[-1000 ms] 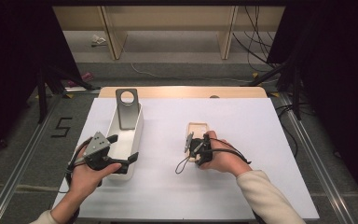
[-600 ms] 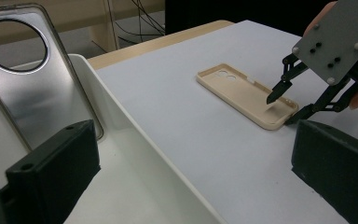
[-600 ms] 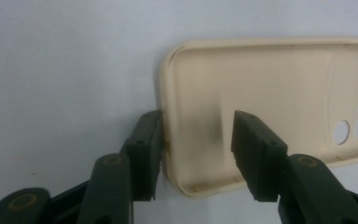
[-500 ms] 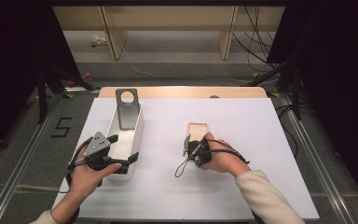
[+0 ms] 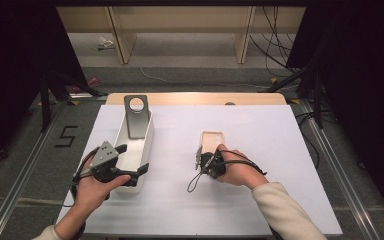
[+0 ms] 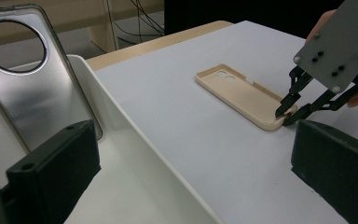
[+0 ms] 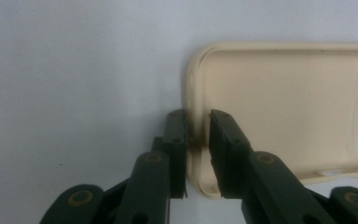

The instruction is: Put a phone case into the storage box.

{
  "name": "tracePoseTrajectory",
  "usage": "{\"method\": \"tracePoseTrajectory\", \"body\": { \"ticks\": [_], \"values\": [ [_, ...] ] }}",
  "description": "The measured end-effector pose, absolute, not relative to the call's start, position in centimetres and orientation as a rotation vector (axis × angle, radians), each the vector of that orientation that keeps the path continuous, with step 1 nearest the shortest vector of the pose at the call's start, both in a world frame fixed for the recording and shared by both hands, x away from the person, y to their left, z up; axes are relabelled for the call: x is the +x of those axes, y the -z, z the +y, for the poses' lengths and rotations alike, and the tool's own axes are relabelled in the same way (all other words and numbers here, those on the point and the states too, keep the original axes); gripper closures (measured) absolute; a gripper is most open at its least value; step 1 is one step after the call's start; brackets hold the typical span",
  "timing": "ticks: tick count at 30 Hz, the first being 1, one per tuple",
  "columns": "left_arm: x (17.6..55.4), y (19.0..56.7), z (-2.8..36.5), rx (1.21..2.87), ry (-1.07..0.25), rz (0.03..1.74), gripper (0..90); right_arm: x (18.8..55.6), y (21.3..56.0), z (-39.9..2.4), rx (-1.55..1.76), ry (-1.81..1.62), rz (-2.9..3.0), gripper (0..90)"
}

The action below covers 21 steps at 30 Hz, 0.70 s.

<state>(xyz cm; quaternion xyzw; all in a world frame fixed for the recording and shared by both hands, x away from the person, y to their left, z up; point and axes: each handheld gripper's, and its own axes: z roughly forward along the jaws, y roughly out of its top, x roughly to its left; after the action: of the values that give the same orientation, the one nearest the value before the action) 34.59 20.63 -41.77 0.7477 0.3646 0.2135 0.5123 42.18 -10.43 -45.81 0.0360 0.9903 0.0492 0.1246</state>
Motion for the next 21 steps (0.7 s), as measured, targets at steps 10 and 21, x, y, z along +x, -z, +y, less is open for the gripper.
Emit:
{"method": "tracePoseTrajectory", "body": {
  "ticks": [10,21],
  "values": [
    [34.55,41.74,20.57,1.799,-0.511,0.874,0.6,42.04,45.81,-10.42,0.1,-0.145,2.891,82.1],
    [34.56,41.74,20.6,1.798,-0.511,0.875,0.6,41.98,45.78,-10.46,0.081,-0.143,2.885,85.2]
  ]
}}
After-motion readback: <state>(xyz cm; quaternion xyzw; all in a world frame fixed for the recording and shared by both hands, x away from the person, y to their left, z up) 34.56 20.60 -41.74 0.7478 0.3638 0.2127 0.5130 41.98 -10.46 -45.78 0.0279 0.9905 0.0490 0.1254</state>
